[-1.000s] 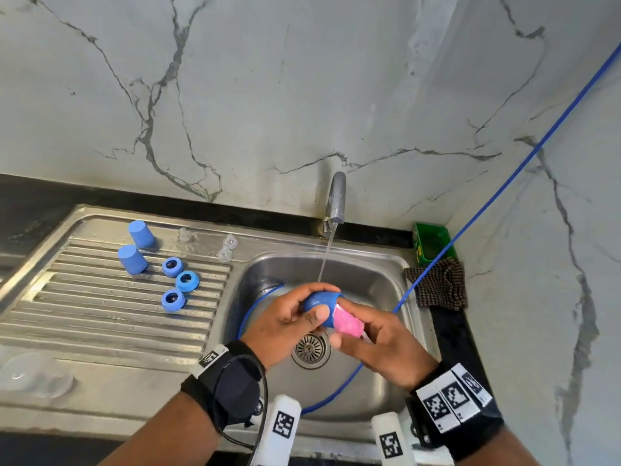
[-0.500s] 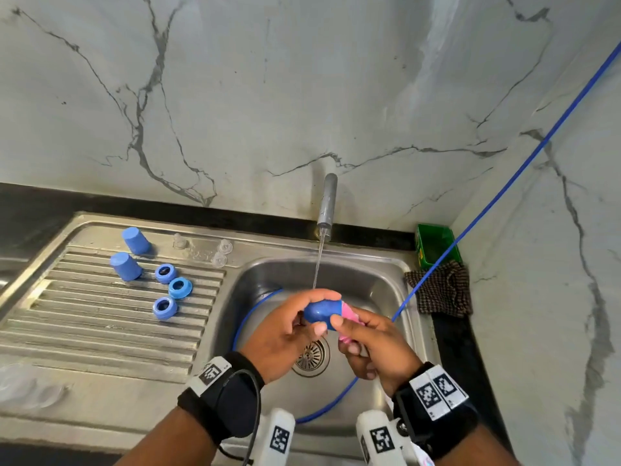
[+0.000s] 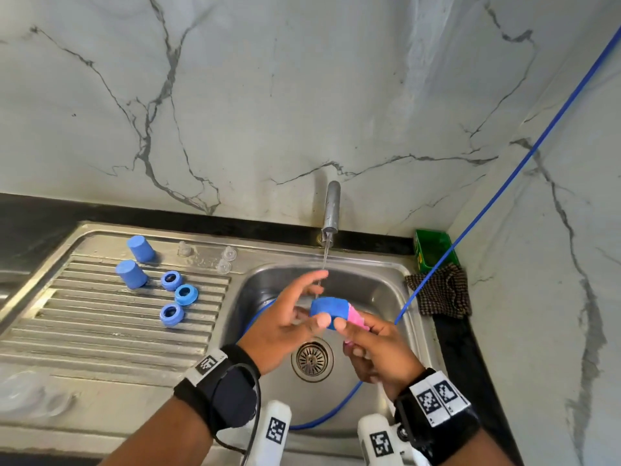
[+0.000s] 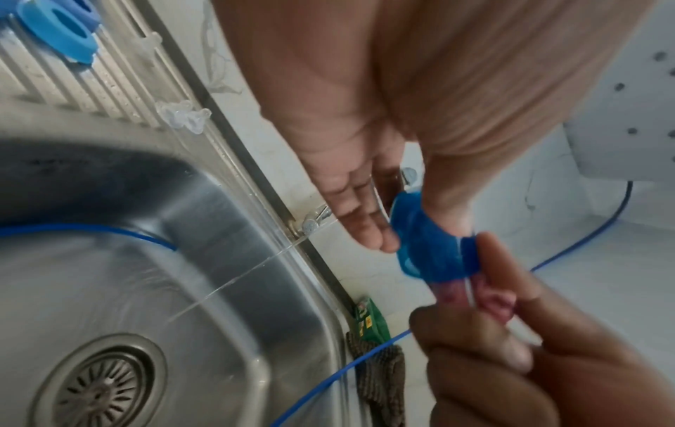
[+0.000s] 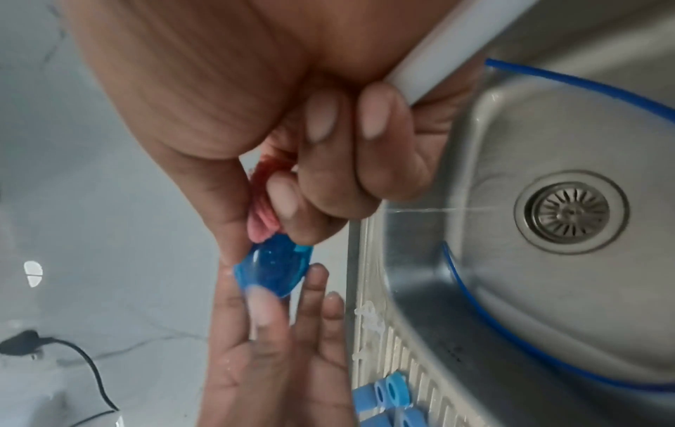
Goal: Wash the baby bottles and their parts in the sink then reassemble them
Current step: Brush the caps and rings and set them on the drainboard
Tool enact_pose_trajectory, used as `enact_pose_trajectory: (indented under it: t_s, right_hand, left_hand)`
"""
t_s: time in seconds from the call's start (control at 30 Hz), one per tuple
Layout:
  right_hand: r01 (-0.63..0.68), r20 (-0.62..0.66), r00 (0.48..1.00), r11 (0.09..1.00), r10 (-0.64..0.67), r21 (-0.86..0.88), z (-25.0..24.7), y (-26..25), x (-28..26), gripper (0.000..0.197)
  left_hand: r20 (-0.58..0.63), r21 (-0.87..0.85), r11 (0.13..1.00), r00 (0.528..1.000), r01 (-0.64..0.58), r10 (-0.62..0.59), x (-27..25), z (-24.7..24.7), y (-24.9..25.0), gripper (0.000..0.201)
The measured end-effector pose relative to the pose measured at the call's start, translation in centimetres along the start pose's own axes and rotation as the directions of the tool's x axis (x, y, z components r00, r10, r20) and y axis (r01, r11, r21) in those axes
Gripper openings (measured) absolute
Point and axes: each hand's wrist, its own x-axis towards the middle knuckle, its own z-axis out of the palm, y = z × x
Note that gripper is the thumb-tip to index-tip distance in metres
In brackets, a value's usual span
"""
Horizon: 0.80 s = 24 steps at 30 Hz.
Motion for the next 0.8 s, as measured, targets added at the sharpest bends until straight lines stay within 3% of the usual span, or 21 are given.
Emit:
enact_pose_trajectory:
  t_s: [0.07,0.13,0.23,0.33,0.43,0.53,0.57,0.63,0.7,0.8]
  right_hand:
    - [-0.063,0.015,0.998,0.996,0.063,0.062,0.3,0.0,-0.2,0.009]
    - [-0.05,0.019,0.999,0.998,0.049,0.038,0.7,0.0,-0.6,0.015]
    - [0.184,0.087,0.981,0.976,-0.174,-0.113,1.9,-0.7,-1.2,0.014]
    - [0.403,0.206,0.907,0.899,-0.367,-0.173,2.7,-1.2,-1.7,0.028]
    - [0.299,0.148,0.95,0.94,-0.276,-0.167,2.5,-0.6,-1.0,0.023]
    - [0.091,-0.019,0.995,0.993,-0.093,-0.074,2.3,-0.3,-0.7,0.013]
    - [0.042,-0.022,0.999,0.998,-0.043,-0.036,2.1,-0.3,-0.6,0.007]
    - [-0.015,0.01,1.0,1.0,0.015,-0.02,1.8,-0.3,-0.5,0.016]
    - [0.065,0.066,0.996,0.991,-0.058,-0.114,1.8,-0.6,-0.6,0.018]
    - [0.298,0.177,0.95,0.917,-0.258,-0.266,2.6,-1.5,-0.8,0.016]
  left_hand:
    - [0.028,0.105,0.989,0.994,-0.105,0.102,-0.6,0.0,-0.8,0.049]
    - [-0.013,0.025,0.998,0.998,-0.061,0.061,-1.1,0.2,-1.1,0.043]
    - [-0.074,-0.19,0.98,0.995,0.053,-0.068,-1.1,0.7,-0.6,0.036]
    - [-0.083,-0.285,0.932,0.963,0.225,-0.258,-0.9,0.5,0.7,0.061]
    - [-0.072,-0.192,0.956,0.968,0.221,-0.239,-0.7,-0.2,1.1,0.062]
    - [-0.054,-0.144,0.989,0.998,0.029,-0.037,-0.7,-0.9,0.4,0.049]
    - [-0.031,-0.081,0.996,0.998,-0.049,0.047,-0.7,-0.9,-0.1,0.045]
    - [-0.016,-0.044,0.993,0.994,-0.108,0.108,-0.9,-0.7,-0.6,0.038]
    - [-0.064,-0.165,0.986,0.998,0.006,-0.017,-0.7,-0.1,-0.3,0.035]
    - [-0.062,-0.147,0.941,0.947,0.304,-0.316,-0.4,0.4,0.6,0.063]
